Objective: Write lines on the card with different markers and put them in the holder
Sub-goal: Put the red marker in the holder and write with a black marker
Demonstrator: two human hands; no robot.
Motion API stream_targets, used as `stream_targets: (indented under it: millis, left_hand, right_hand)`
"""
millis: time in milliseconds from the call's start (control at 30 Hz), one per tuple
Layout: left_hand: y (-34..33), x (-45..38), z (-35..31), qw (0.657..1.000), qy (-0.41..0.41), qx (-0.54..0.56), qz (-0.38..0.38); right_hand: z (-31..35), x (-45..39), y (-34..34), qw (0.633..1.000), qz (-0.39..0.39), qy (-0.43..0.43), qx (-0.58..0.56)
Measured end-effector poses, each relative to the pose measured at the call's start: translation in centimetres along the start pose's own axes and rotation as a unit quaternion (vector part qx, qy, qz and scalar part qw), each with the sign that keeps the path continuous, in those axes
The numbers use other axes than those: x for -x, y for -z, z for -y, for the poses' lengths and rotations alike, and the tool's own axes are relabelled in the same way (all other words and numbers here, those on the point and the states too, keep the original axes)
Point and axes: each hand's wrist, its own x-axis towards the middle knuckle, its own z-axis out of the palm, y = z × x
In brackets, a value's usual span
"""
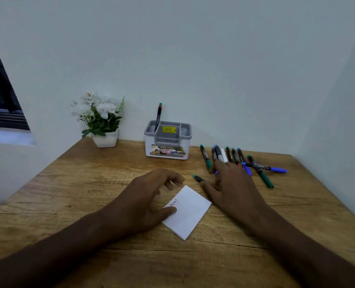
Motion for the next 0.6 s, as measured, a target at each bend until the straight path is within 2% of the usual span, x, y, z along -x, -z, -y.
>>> stream_targets:
  millis: [167, 267, 333, 400, 500, 600]
  left_hand:
    - [-0.3, 0.1, -0.2, 0.999, -0.02, 0.05, 0.006]
    - [-0.5, 0.1, -0.2, 0.997, -0.005, 0.073, 0.013]
    - [-0.6, 0.2, -0.1, 0.996, 0.008, 0.092, 0.014]
    - [-0.4, 0.3, -0.1, 0.995, 0.014, 0.102, 0.01]
    - [-0.2, 0.4, -0.7, 0.994, 0.004, 0.104, 0.013]
    - [-0.6, 0.3, -0.6, 0.999, -0.01, 0.037, 0.005]
  right_hand:
    - [0.5, -0.2, -0.4, 0.999, 0.04, 0.004, 0.031]
    - [1.3, -0.1, 0.5, 0.996, -0.01, 0.001, -0.092]
    - [2.1, 0.4, 1.1, 0.967, -0.054, -0.005, -0.249]
    - [3.0, 1.0, 1.3, 0.926, -0.03, -0.021, -0.376]
    - [4.2, 2.1, 0.6, 0.882, 0.021, -0.017, -0.47]
    - [4.8, 2.7, 0.3, 0.834, 0.054, -0.043, -0.547]
